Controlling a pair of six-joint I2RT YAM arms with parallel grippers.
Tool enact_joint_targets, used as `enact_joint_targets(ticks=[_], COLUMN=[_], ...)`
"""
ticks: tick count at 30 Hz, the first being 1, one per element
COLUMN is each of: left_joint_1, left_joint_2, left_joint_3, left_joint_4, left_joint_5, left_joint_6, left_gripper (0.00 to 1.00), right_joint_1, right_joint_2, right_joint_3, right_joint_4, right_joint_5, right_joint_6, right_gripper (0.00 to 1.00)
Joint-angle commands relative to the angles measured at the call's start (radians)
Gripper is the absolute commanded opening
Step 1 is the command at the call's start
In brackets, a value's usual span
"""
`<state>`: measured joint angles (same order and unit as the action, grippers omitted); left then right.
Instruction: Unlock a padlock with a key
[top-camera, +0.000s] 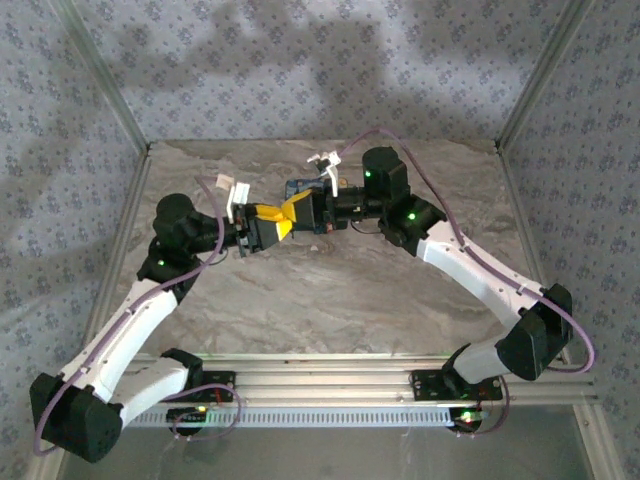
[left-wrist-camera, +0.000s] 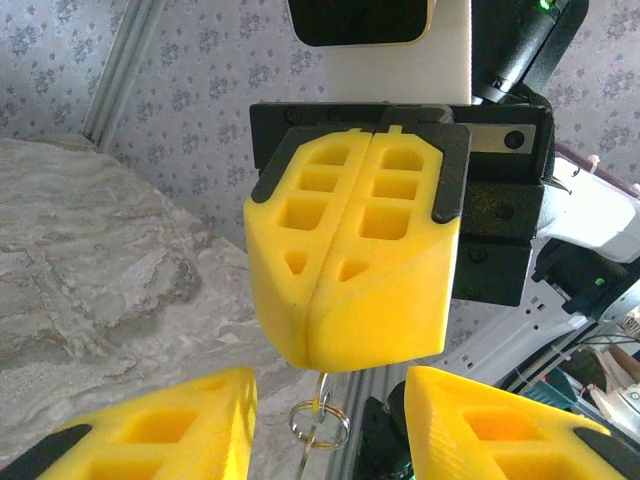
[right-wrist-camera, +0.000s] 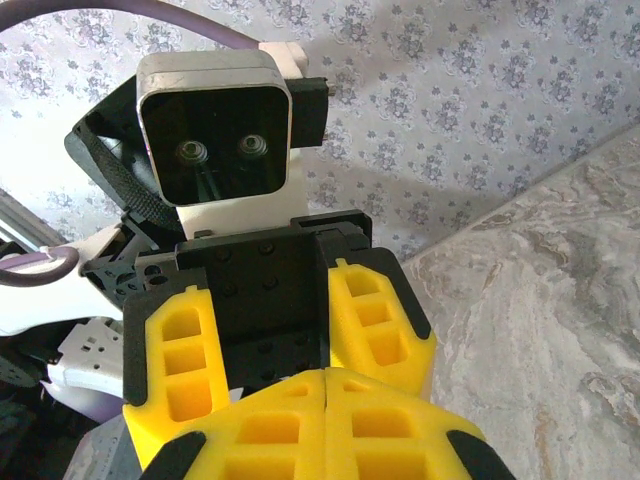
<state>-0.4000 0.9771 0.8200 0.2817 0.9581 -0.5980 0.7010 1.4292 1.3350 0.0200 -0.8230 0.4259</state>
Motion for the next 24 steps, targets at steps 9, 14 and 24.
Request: enact_joint_targets(ticks=[9, 14, 24], left_joint_1=[-0.007, -0.006, 0.009], left_joint_2=[-0.004, -0.011, -0.031], left_joint_3=[-0.019, -0.022, -0.029], left_joint_4=[0.044, 0.019, -0.004], left_joint_5=[0.006, -0.003, -0.019], left_joint_6=[-0.003, 0.011, 0.015], left_gripper=[0.36, 0.35, 0.32], right_joint_1=[0.023, 0.024, 0.024], right_joint_2=[-0.007, -0.014, -0.028], right_joint_3=[-0.031, -0.033, -0.048], right_joint_4=[0.070, 0.069, 0.075], right_joint_5=[0.054, 0.074, 0.084], right_joint_6=[0.027, 0.022, 0.020], right_gripper=[0.00, 0.00, 0.00])
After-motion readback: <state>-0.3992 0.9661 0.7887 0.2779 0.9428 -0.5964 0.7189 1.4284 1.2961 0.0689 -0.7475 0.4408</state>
